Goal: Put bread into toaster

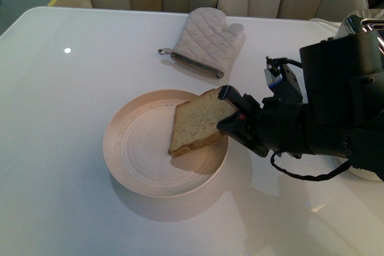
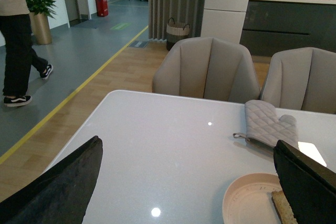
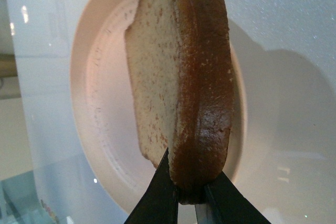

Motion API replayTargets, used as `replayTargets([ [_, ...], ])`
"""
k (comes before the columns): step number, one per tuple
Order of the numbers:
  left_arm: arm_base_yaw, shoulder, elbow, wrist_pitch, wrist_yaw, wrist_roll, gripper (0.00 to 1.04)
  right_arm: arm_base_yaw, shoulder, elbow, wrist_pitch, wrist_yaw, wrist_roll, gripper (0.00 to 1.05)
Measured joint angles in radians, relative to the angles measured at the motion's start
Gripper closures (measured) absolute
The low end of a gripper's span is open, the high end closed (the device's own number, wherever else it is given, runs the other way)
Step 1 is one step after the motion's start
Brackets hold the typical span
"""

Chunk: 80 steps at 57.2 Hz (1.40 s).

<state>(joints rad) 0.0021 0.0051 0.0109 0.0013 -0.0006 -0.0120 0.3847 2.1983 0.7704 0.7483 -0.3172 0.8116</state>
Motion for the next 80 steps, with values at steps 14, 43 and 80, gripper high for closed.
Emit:
replayTargets([
  [14,0.000,0.000,0.000,0.000,0.000,0.000,0.07,-0.042,-0.109,-0.058,0.105,-0.006,0.016,1.02],
  [43,0.000,0.000,0.000,0.000,0.000,0.000,0.07,-0.299,-0.623,-0.141,-0.047,-0.069,-0.053,1.02],
  [80,0.000,0.000,0.000,0.000,0.000,0.000,0.07,-0.505,-1.061,0.203,-0.962,0.207,-0.893,1.02],
])
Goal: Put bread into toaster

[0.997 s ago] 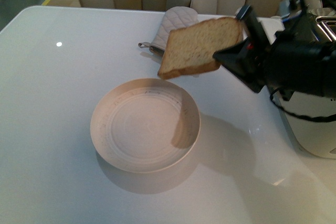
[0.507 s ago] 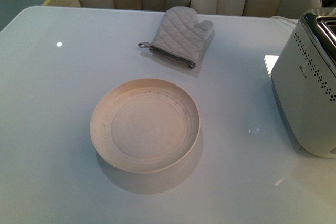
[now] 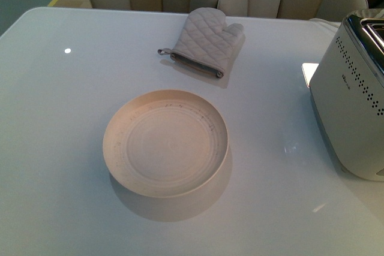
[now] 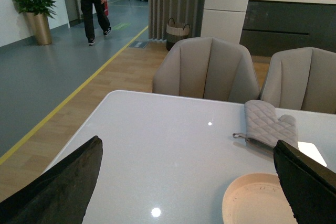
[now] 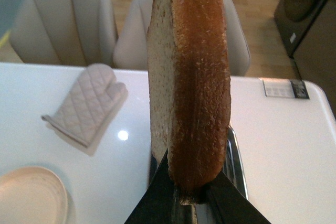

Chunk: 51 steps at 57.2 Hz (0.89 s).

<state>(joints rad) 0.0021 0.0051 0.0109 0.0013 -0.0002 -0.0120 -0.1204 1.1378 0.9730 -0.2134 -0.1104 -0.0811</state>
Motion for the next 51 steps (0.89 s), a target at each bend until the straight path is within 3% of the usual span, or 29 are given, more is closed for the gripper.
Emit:
replayTargets([
  [15,0.000,0.000,0.000,0.000,0.000,0.000,0.07,0.010,0.087,-0.002,-0.081,0.117,-0.090,1.02],
  [51,0.000,0.000,0.000,0.000,0.000,0.000,0.07,0.069,0.209,-0.002,-0.101,0.182,-0.027,1.02],
])
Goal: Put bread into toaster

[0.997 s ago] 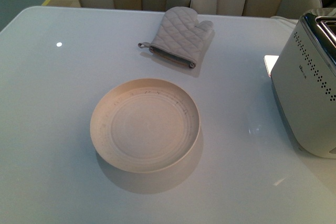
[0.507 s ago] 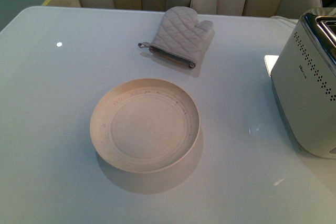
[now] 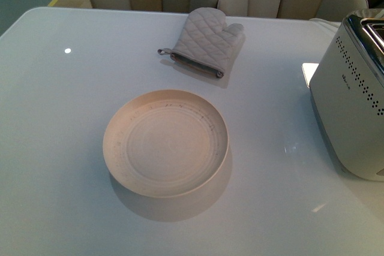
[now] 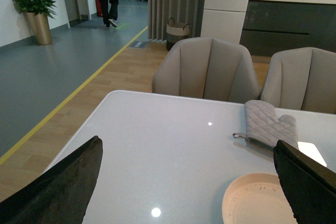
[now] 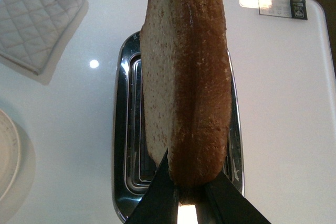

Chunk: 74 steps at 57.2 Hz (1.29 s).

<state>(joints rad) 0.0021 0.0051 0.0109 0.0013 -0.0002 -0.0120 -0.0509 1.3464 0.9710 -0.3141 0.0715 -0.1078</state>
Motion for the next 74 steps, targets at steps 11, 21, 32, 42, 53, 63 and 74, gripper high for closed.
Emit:
replayTargets([
  [11,0.000,0.000,0.000,0.000,0.000,0.000,0.07,0.008,0.023,-0.001,0.008,0.017,0.010,1.02],
  [21,0.000,0.000,0.000,0.000,0.000,0.000,0.07,0.008,0.038,-0.003,0.013,0.035,0.011,1.02],
  [32,0.000,0.000,0.000,0.000,0.000,0.000,0.07,0.008,0.055,-0.018,0.026,0.042,0.011,1.02],
  [42,0.000,0.000,0.000,0.000,0.000,0.000,0.07,0.008,0.077,-0.025,0.035,0.054,0.013,1.02],
  [53,0.000,0.000,0.000,0.000,0.000,0.000,0.07,0.006,0.103,-0.027,0.051,0.064,0.014,1.02],
  [63,0.000,0.000,0.000,0.000,0.000,0.000,0.07,0.006,0.129,-0.027,0.061,0.082,0.013,1.02],
  [74,0.000,0.000,0.000,0.000,0.000,0.000,0.07,0.007,0.155,-0.039,0.081,0.082,0.013,1.02],
])
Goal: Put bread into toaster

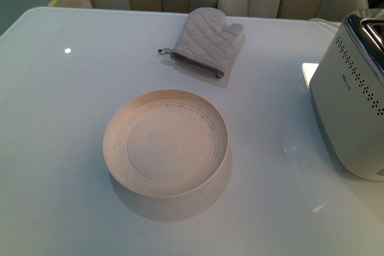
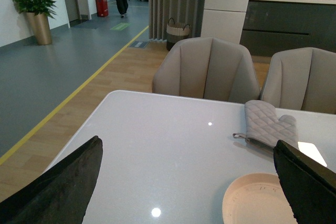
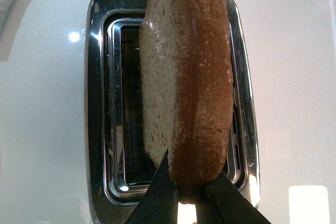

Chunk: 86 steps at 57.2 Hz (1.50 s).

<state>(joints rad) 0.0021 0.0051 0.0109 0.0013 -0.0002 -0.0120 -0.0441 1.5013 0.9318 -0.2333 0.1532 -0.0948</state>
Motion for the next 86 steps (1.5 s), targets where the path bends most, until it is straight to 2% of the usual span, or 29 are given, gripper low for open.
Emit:
replayTargets([
  [20,0.000,0.000,0.000,0.000,0.000,0.000,0.07,-0.025,0.045,-0.127,0.142,-0.081,-0.006,1.00],
  [28,0.000,0.000,0.000,0.000,0.000,0.000,0.07,-0.058,0.014,-0.168,0.195,-0.117,-0.002,0.65],
  [33,0.000,0.000,0.000,0.000,0.000,0.000,0.07,-0.076,-0.027,-0.186,0.225,-0.148,0.012,0.48],
  [45,0.000,0.000,0.000,0.000,0.000,0.000,0.07,-0.096,-0.179,-0.262,0.333,-0.167,0.070,0.15],
  [49,0.000,0.000,0.000,0.000,0.000,0.000,0.07,-0.096,-0.240,-0.288,0.366,-0.183,0.098,0.08],
  [64,0.000,0.000,0.000,0.000,0.000,0.000,0.07,-0.090,-0.556,-0.453,0.482,-0.164,0.182,0.09],
  [67,0.000,0.000,0.000,0.000,0.000,0.000,0.07,-0.092,-0.584,-0.537,0.663,-0.255,0.147,0.20],
  [69,0.000,0.000,0.000,0.000,0.000,0.000,0.07,-0.085,-0.601,-0.584,0.750,-0.269,0.130,0.28],
  [83,0.000,0.000,0.000,0.000,0.000,0.000,0.07,-0.046,-0.716,-0.726,0.801,-0.238,0.105,0.69],
  [86,0.000,0.000,0.000,0.000,0.000,0.000,0.07,-0.020,-0.740,-0.746,0.799,-0.192,0.104,0.78],
])
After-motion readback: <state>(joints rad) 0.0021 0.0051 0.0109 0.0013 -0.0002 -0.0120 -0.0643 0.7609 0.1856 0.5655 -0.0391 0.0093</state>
